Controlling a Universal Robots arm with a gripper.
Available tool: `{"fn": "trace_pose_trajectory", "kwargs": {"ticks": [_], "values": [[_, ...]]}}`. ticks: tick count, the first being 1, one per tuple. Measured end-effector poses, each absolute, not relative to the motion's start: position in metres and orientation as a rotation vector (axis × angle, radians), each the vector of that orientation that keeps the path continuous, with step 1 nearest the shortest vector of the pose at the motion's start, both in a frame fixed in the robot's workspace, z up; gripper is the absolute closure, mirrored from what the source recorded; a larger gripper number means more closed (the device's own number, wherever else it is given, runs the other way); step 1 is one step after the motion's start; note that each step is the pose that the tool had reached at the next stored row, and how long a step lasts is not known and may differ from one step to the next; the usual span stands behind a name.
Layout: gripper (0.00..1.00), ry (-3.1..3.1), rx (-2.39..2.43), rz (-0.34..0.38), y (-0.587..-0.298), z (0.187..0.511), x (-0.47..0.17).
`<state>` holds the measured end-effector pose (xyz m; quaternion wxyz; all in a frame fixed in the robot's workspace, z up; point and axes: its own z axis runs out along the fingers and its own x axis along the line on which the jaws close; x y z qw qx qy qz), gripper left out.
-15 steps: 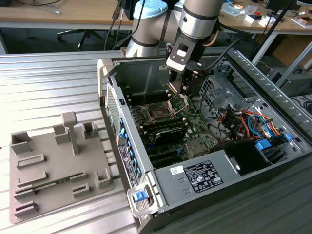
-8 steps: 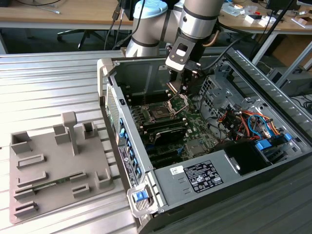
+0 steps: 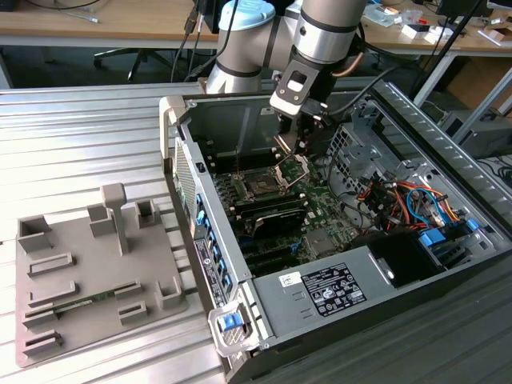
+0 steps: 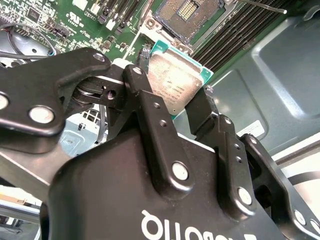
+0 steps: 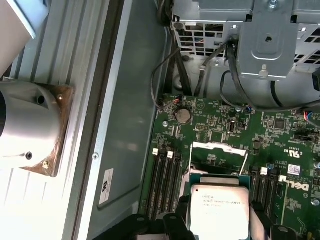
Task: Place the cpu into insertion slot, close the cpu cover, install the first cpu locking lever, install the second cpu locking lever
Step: 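Place the cpu into insertion slot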
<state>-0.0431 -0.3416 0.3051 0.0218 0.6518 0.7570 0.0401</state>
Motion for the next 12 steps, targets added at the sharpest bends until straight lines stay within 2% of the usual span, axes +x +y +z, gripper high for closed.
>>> {"fn": "trace_pose_trajectory", "kwargs": {"ticks": [12], "values": [[0.45,2.302,2.068,0.123,-0.3416,0.3051,-0.0431]]}}
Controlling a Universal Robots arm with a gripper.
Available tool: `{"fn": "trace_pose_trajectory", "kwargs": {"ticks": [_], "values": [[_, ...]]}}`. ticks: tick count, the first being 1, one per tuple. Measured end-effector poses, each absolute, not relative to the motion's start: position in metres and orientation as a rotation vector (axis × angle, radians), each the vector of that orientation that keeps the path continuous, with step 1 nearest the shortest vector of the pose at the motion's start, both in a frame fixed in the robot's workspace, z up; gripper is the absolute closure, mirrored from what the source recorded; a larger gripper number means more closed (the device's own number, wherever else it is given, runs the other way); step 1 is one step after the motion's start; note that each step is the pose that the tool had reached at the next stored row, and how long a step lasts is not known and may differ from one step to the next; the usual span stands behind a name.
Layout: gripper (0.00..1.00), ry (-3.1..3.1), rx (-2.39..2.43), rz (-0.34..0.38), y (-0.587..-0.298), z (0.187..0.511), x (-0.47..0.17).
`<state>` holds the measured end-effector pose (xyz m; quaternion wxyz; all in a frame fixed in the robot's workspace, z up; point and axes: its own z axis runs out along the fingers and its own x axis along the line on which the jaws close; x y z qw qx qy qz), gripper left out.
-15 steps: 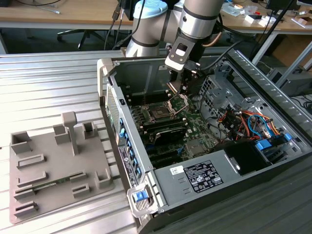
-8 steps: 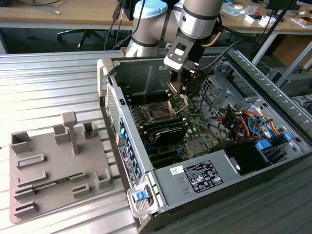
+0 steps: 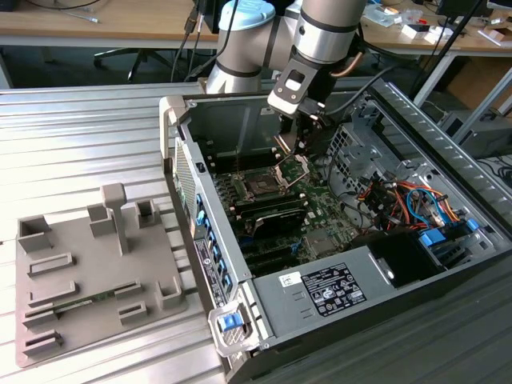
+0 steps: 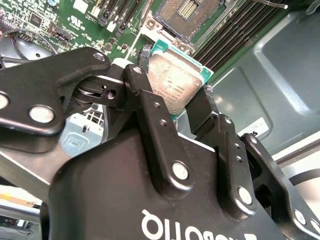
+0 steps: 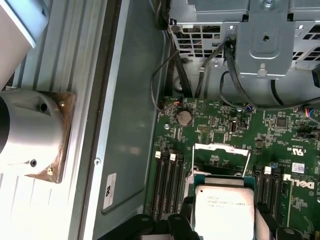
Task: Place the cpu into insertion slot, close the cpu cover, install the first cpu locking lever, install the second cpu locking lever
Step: 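Place the cpu into insertion slot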
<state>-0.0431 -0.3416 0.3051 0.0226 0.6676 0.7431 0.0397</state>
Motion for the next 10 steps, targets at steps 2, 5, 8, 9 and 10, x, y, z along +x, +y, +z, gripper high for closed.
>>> {"fn": "trace_pose_trajectory", "kwargs": {"ticks": [2,5,8,9,10], "values": [[0.45,2.297,2.073,0.123,-0.3416,0.3051,-0.0431],[0.45,2.289,2.081,0.123,-0.3416,0.305,-0.0431],[0.45,2.281,2.089,0.122,-0.3416,0.305,-0.0431],[0.45,2.279,2.092,0.122,-0.3416,0.305,-0.0431],[0.45,2.276,2.094,0.122,-0.3416,0.305,-0.0431]]}}
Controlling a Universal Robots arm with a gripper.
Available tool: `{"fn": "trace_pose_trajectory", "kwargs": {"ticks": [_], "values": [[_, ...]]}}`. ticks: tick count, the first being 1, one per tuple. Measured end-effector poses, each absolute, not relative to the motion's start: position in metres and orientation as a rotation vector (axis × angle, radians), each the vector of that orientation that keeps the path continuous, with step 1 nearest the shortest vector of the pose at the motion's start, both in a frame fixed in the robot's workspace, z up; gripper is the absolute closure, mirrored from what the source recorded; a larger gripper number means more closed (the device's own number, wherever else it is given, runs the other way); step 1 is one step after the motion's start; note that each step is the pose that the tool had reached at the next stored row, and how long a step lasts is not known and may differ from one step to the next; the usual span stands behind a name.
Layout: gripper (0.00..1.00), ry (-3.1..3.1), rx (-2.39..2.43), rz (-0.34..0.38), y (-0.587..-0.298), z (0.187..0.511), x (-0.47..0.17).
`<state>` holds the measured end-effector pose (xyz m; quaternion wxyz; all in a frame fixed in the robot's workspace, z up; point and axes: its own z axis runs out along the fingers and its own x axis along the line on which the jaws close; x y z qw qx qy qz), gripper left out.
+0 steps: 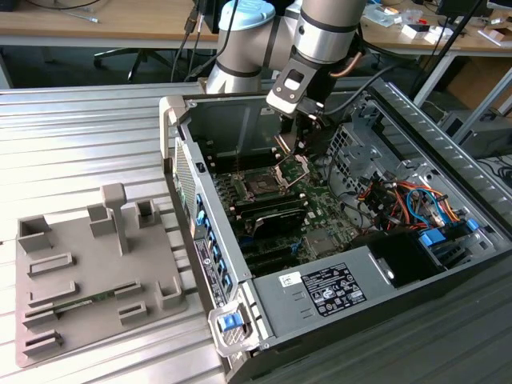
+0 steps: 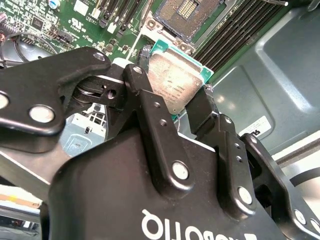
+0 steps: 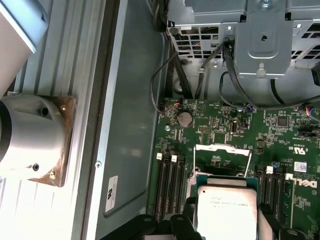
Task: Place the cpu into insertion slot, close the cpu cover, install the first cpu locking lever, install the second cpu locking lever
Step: 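Place the cpu into insertion slot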
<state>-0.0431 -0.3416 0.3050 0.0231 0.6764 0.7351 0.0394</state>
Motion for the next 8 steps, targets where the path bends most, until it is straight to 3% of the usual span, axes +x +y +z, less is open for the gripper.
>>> {"fn": "trace_pose_trajectory", "kwargs": {"ticks": [8], "values": [[0.45,2.252,2.119,0.121,-0.3416,0.305,-0.0431]]}}
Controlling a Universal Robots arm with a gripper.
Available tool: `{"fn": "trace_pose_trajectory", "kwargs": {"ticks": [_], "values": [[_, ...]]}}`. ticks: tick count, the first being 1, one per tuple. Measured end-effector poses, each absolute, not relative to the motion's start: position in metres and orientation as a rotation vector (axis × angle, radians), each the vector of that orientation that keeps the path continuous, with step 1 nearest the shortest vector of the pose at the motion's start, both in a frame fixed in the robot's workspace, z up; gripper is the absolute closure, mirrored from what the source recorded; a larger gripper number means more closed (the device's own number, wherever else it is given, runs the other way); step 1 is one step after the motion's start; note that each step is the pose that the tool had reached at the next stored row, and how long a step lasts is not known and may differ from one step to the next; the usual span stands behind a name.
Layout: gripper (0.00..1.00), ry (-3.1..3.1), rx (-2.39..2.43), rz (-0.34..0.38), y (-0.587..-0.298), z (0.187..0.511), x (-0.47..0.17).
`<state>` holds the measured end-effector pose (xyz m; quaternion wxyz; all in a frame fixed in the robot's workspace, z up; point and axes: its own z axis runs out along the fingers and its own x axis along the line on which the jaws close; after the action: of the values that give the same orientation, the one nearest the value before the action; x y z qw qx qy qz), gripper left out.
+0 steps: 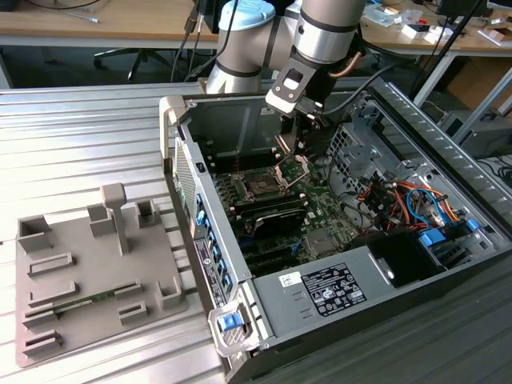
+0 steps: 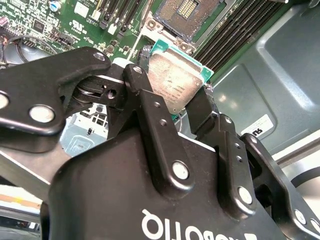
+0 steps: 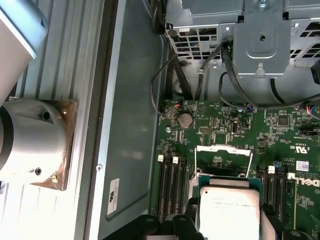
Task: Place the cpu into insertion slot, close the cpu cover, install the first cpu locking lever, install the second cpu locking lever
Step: 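Place the cpu into insertion slot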
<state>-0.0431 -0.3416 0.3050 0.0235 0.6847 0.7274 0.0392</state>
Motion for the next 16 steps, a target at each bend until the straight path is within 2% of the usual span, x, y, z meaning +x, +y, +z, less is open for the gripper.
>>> {"fn": "trace_pose_trajectory", "kwargs": {"ticks": [16], "values": [[0.45,2.202,2.168,0.119,-0.3416,0.3049,-0.0431]]}}
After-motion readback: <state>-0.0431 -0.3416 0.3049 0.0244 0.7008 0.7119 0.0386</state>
